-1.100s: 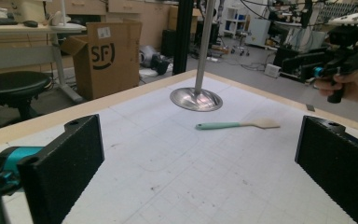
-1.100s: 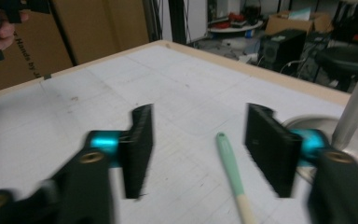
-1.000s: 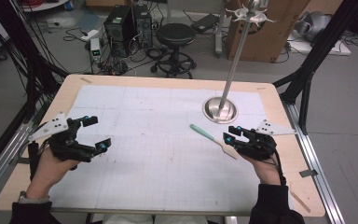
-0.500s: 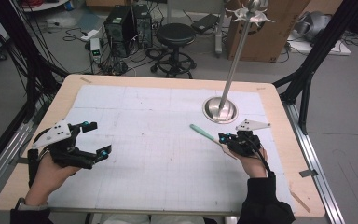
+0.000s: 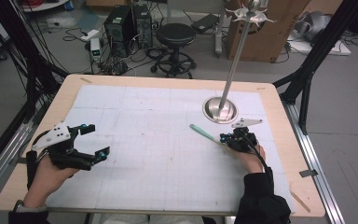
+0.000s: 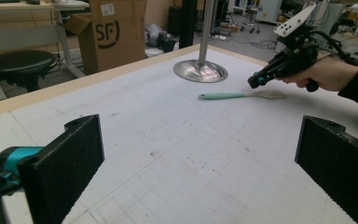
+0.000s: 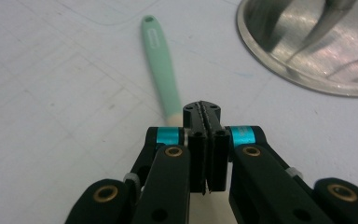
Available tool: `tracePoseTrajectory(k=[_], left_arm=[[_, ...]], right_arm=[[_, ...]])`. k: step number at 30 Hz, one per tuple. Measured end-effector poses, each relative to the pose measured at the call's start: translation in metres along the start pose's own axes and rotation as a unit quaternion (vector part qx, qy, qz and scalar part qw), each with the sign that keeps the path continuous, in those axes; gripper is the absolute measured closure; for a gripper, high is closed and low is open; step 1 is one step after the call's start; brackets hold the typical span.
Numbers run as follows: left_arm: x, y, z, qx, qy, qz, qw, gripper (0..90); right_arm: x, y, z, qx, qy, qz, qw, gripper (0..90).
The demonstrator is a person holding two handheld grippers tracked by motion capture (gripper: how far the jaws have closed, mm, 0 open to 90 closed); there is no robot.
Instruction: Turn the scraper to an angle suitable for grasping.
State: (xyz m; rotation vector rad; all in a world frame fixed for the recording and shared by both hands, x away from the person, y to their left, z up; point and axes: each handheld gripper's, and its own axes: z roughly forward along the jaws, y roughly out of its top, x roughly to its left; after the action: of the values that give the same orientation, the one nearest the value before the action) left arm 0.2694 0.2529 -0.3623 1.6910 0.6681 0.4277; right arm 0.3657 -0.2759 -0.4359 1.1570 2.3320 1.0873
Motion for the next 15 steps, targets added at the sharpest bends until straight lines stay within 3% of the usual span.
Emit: tracePoseTrajectory(k=[5,9,10,15], left_arm=[[0.001,-0.002,0.002,0.006,-0.001,0.000,1.0000,1.7],[0.000,-0.005,0.004,0.015,-0.001,0.001,0.9999,1.7],[0.000,-0.005,0.005,0.017,0.000,0.002,0.9998,1.7],[0.002,-0.005,0.003,0.016,0.002,0.000,0.9999,1.7]], right_arm=[[-0.003,0.001,0.003,-0.010,-0.008,0.001,0.9999,89.6],[-0.006,0.000,0.008,-0.002,-0.013,0.007,0.9999,89.5],[-0.007,-0.002,0.011,0.014,-0.010,0.011,0.9998,89.6],[-0.008,-0.004,0.011,0.011,-0.001,0.035,0.9993,89.7]])
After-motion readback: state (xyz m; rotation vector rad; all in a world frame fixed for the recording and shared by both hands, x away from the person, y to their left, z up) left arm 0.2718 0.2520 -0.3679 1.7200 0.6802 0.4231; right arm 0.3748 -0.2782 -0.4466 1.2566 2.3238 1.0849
